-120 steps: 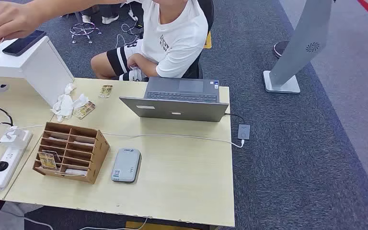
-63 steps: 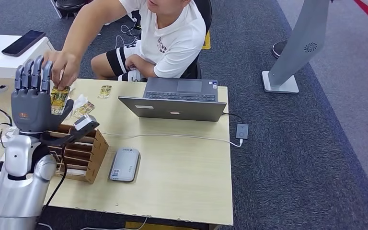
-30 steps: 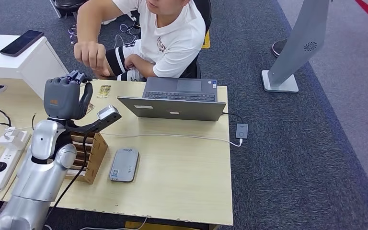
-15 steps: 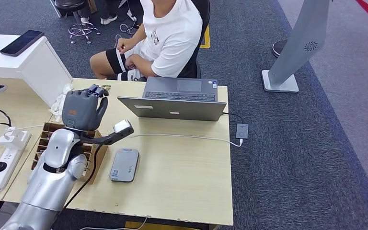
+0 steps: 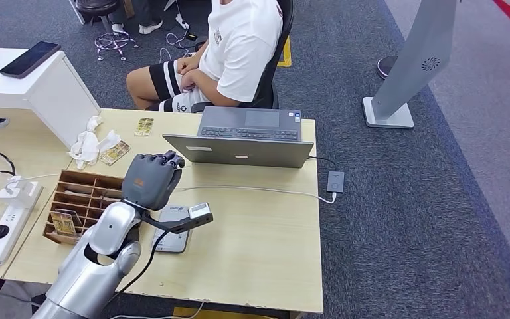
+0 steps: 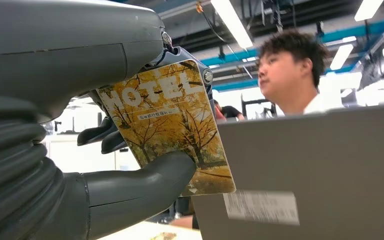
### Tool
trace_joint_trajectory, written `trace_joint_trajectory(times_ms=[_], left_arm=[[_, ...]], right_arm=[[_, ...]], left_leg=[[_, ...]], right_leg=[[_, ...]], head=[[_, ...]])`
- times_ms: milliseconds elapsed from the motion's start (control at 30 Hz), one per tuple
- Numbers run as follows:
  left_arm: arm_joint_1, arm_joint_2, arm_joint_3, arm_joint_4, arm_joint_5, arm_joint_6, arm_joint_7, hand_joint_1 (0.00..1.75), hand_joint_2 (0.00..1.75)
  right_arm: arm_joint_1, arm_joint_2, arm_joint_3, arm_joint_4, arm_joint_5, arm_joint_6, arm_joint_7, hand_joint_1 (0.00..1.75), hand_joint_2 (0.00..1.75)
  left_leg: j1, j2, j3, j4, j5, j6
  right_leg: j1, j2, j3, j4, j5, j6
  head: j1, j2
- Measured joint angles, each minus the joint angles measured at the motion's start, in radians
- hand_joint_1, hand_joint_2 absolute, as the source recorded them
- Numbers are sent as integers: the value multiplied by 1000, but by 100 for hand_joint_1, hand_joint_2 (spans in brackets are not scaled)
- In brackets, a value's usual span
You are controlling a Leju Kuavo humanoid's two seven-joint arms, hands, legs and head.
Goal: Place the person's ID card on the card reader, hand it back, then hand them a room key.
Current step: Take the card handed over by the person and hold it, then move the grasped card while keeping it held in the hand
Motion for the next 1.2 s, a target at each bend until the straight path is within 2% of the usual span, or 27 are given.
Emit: trace_joint_trajectory(times_ms=[600, 1200], left_arm=[[62, 48, -45, -25, 22, -117, 30, 175, 175], [139, 74, -47, 18, -3, -158, 74, 175, 175]], right_arm=[[7, 10, 0, 0, 0, -6, 2, 0, 175], [9, 14, 0, 0, 21, -15, 23, 0, 175]], left_leg=[[0, 0, 0, 0, 0, 0], [0, 0, -1, 0, 0, 0]], right_leg=[[0, 0, 0, 0, 0, 0], [0, 0, 0, 0, 0, 0]], head=[[0, 0], [0, 0]])
